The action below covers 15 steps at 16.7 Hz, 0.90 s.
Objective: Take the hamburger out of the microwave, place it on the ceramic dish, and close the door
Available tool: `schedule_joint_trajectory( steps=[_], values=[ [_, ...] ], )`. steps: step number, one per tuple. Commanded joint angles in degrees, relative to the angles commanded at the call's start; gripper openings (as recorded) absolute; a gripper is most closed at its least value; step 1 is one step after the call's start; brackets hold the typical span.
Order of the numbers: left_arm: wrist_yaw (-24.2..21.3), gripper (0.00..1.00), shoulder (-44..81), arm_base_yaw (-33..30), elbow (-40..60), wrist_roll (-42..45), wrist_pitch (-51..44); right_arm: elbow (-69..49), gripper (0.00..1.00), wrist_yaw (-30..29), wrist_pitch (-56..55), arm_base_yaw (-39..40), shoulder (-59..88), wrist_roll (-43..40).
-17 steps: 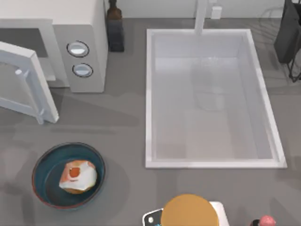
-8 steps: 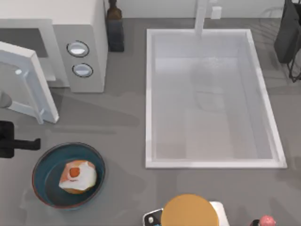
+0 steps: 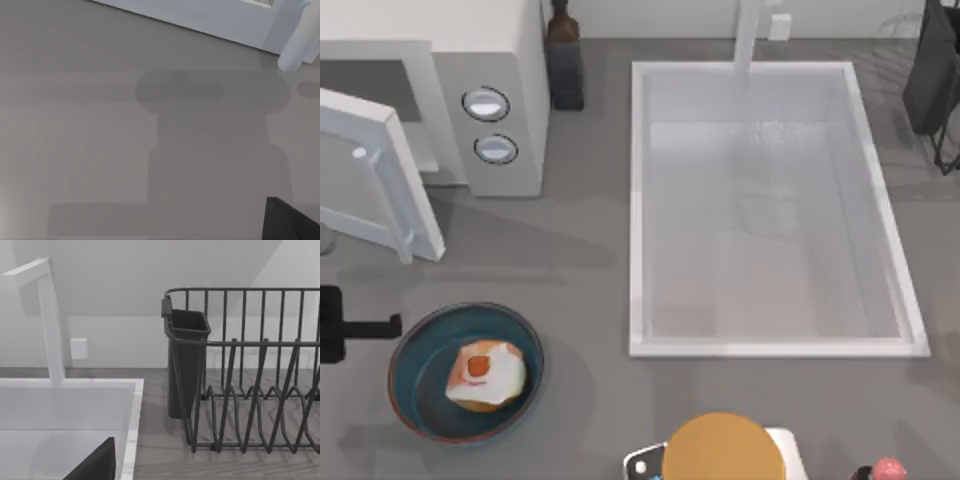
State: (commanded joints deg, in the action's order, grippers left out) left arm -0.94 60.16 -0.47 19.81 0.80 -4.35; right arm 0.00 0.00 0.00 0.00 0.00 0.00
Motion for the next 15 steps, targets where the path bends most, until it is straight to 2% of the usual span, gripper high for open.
schedule_joint_trajectory(
  steps=[3,11,15],
  values=[
    [0.01,0.00,4.05,-0.08,2.74,0.01,1.84,0.00,1.00,0.00,0.00,0.00,0.00,0.00],
    [0.10,0.00,26.88,-0.43,15.32,0.05,10.86,0.00,1.00,0.00,0.00,0.00,0.00,0.00],
    [0.11,0.00,29.22,-0.48,17.06,0.06,12.14,0.00,1.00,0.00,0.00,0.00,0.00,0.00]
  ],
)
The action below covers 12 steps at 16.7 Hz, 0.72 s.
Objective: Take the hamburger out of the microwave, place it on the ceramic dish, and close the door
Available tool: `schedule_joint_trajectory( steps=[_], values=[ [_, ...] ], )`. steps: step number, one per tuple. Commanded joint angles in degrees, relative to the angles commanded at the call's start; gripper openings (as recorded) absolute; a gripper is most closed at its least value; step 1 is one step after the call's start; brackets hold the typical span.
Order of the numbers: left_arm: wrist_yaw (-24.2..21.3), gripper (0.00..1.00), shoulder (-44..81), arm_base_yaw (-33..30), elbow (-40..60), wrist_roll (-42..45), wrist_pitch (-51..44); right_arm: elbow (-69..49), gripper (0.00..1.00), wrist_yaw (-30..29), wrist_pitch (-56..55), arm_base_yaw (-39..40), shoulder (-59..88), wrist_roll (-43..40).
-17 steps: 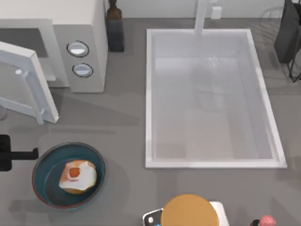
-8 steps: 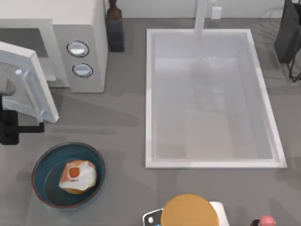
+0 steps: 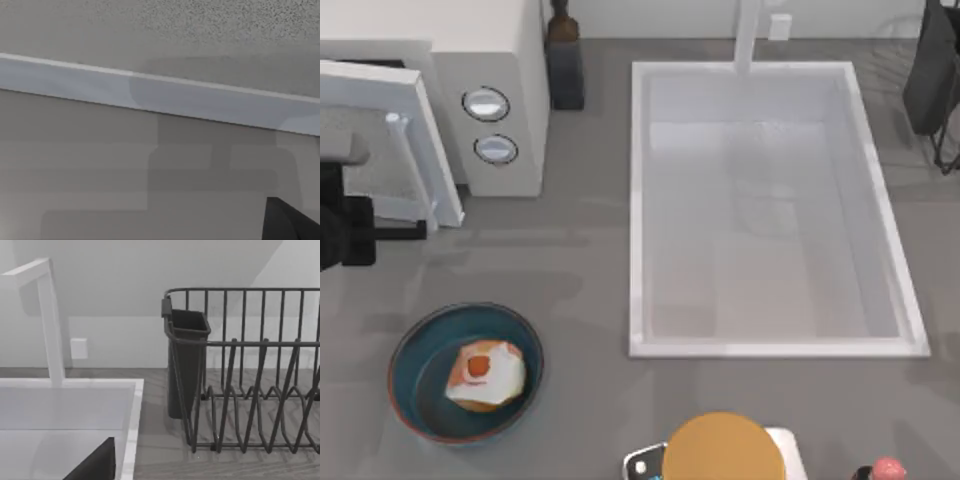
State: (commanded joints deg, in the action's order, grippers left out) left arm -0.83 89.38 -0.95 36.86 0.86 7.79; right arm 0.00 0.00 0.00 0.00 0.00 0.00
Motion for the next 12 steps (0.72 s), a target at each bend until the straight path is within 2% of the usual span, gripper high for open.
schedule_joint_trajectory(
  steps=[5,12],
  values=[
    [0.00,0.00,1.99,0.10,2.04,0.00,-0.33,0.00,1.00,0.00,0.00,0.00,0.00,0.00],
    [-0.01,0.00,18.83,-0.17,20.56,-0.05,-1.68,0.00,1.00,0.00,0.00,0.00,0.00,0.00]
  ],
)
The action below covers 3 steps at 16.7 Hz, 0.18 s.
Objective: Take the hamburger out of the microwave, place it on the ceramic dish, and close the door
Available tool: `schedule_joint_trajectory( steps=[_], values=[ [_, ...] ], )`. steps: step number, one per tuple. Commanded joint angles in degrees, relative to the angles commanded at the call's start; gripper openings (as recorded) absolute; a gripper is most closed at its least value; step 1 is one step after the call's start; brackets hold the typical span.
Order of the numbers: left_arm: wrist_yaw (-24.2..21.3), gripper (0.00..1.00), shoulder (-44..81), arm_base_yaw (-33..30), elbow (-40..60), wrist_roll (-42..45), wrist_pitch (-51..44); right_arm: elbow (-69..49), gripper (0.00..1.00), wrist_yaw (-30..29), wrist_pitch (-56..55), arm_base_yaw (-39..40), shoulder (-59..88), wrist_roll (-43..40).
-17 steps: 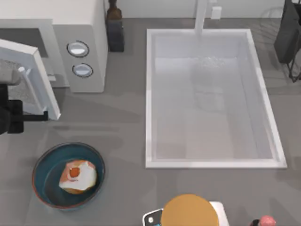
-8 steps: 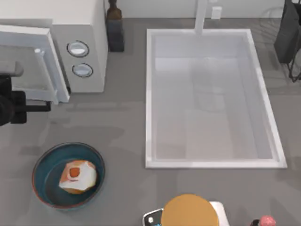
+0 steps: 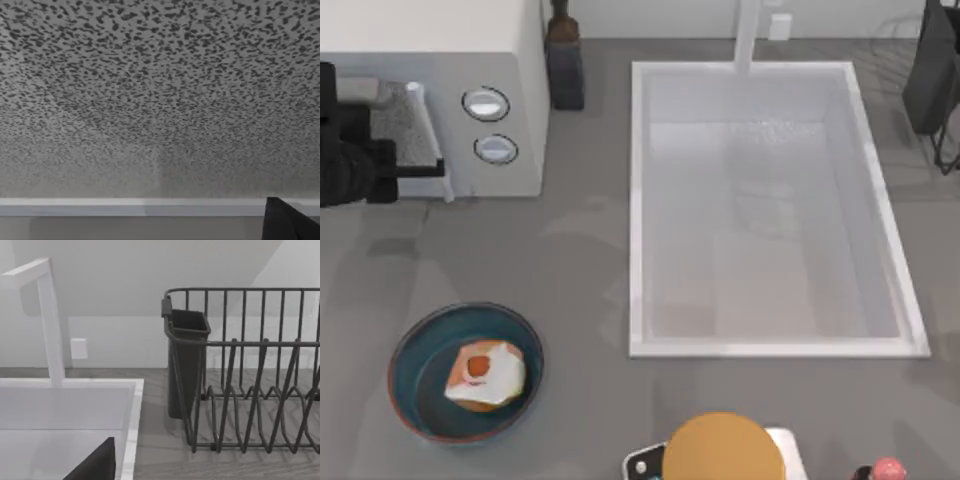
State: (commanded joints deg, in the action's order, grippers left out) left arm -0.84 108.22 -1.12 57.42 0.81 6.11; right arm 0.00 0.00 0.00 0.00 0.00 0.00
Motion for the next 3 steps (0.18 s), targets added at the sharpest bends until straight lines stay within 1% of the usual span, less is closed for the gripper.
schedule_joint_trajectory(
  steps=[3],
  values=[
    [0.00,0.00,1.98,-0.04,2.06,-0.01,-0.23,0.00,1.00,0.00,0.00,0.00,0.00,0.00]
  ],
)
